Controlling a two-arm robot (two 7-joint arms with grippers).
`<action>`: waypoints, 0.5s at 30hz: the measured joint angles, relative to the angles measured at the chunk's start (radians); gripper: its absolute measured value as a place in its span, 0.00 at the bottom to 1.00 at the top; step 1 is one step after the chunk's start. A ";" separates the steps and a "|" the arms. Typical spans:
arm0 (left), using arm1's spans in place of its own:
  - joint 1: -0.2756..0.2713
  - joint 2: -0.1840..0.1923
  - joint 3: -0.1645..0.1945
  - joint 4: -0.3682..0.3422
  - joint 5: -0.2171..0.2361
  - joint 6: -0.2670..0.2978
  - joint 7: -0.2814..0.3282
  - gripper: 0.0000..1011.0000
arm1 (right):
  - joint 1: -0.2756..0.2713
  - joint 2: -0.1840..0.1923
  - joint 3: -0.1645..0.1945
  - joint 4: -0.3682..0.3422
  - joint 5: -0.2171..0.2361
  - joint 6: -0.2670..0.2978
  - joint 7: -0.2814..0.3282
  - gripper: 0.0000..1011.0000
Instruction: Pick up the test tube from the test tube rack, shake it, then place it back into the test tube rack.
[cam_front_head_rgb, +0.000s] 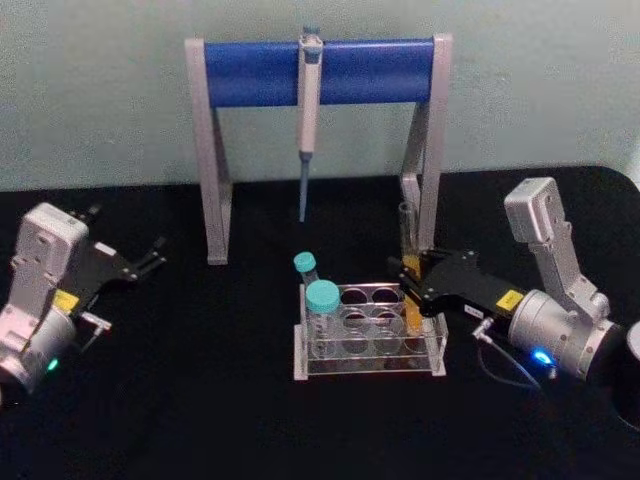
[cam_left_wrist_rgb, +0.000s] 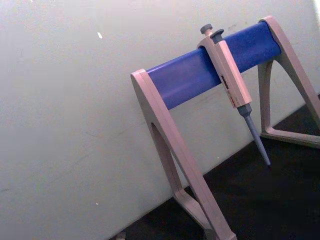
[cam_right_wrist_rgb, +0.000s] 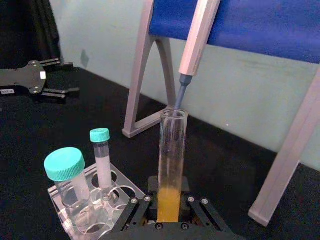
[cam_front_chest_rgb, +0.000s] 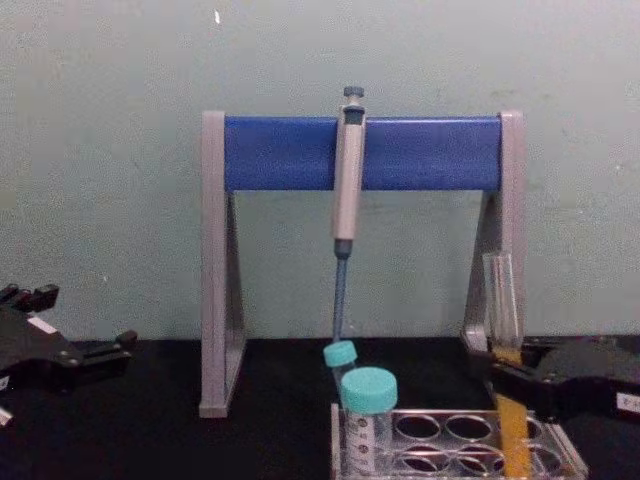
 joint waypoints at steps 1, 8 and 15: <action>0.000 0.000 0.000 0.000 0.000 0.000 0.000 0.99 | -0.003 0.000 0.002 -0.002 -0.001 -0.005 -0.003 0.23; 0.000 0.000 0.000 0.000 0.000 0.000 0.000 0.99 | -0.039 -0.001 0.027 -0.023 -0.020 -0.064 -0.022 0.23; 0.000 0.000 0.000 0.000 0.000 0.000 0.000 0.99 | -0.055 -0.007 0.048 -0.036 -0.022 -0.097 -0.021 0.23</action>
